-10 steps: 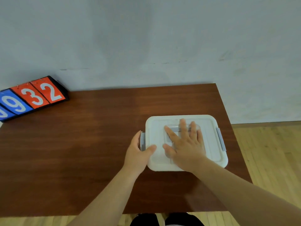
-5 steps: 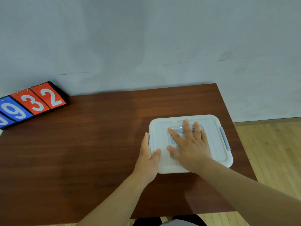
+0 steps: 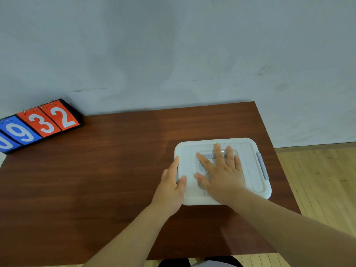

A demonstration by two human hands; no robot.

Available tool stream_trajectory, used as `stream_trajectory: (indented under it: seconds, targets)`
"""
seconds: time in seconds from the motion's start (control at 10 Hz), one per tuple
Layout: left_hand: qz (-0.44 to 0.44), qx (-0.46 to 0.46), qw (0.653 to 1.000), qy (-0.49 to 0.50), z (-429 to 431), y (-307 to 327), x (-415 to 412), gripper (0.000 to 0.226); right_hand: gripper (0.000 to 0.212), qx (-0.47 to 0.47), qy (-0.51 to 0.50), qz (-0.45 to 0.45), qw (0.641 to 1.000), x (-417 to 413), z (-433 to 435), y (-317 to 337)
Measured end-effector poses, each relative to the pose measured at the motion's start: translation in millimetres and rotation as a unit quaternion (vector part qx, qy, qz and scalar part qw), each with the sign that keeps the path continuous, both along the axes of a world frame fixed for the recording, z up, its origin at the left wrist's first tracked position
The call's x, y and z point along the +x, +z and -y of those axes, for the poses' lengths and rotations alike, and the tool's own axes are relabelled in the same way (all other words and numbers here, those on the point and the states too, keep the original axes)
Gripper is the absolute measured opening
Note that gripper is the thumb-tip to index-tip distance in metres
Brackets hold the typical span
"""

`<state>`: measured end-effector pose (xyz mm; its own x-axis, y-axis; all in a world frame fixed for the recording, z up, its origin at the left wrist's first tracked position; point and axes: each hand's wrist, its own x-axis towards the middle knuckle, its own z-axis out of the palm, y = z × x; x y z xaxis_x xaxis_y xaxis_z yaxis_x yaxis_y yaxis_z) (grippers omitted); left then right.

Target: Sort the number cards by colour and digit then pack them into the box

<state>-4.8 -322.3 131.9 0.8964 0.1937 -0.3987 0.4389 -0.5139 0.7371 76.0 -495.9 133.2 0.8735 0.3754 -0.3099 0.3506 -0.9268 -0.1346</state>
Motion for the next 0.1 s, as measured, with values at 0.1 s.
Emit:
stream_trajectory:
  seconds: [0.1]
  targets:
    - [-0.014,0.052,0.998,-0.04,-11.0,18.1,6.8,0.07,0.075,0.023,-0.009,-0.016,1.0,4.1,-1.3,10.0]
